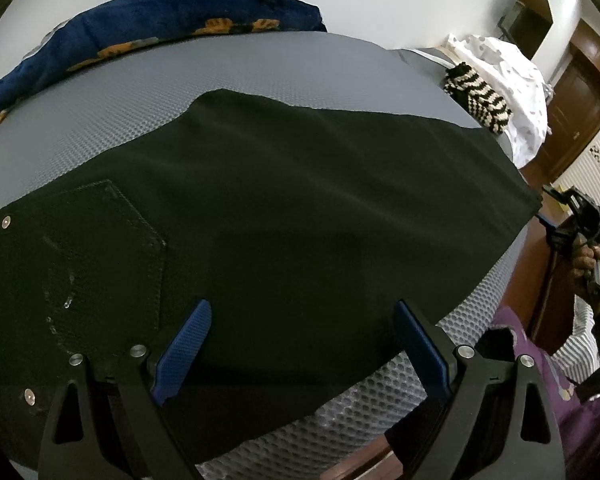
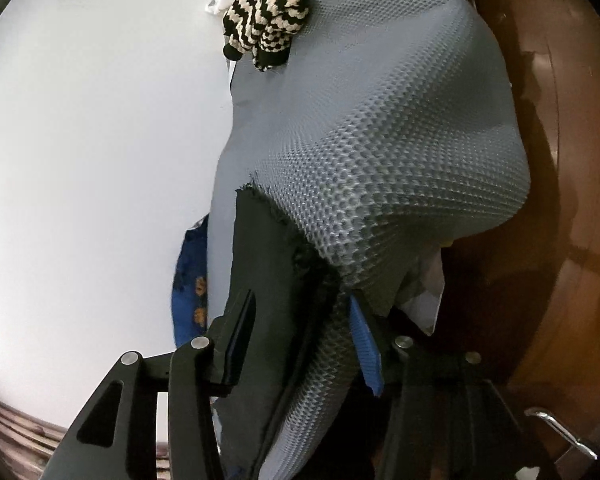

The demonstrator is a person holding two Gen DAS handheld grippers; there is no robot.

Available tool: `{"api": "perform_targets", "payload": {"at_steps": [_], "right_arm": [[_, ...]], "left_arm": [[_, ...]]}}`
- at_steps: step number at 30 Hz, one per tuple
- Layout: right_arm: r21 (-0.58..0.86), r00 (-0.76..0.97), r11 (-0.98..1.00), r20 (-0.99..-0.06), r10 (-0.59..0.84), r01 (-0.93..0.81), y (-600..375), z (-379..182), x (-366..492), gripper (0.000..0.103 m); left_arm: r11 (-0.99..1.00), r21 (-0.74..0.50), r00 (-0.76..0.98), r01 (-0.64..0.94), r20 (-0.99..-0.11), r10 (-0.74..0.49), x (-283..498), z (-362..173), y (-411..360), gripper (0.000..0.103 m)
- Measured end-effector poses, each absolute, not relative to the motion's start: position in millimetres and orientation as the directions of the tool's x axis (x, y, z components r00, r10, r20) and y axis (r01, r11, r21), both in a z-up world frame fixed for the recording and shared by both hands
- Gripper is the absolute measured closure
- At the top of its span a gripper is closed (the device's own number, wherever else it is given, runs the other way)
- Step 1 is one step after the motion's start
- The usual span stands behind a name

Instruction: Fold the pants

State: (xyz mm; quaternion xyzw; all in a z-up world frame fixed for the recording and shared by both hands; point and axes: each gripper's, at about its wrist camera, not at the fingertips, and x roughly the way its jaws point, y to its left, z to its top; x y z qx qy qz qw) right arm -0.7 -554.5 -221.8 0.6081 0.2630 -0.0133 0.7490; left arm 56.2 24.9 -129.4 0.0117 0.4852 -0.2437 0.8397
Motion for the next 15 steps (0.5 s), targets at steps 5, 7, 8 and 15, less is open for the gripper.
{"api": "perform_targets", "payload": {"at_steps": [5,7,8,15], "right_arm": [[0.864,0.837,0.3,-0.481,0.26,0.404,-552,-217,-5,0.076],[0.863,0.845,0.321,-0.474,0.248,0.39,-551,-211,-7,0.094],[0.852,0.843,0.341,-0.485,0.231,0.396,-549,-205,-7,0.095],[0.883,0.85,0.27,-0.452,0.27,0.384,-553,-207,6,0.06]], "left_arm": [[0.882,-0.226,0.409,0.413,-0.819,-0.401,56,-131,25,0.011],[0.883,-0.229,0.411,0.41,-0.818,-0.403,56,-131,25,0.011],[0.883,-0.233,0.41,0.407,-0.817,-0.405,56,-131,26,0.011],[0.882,-0.247,0.409,0.402,-0.813,-0.414,54,-130,30,0.011]]}}
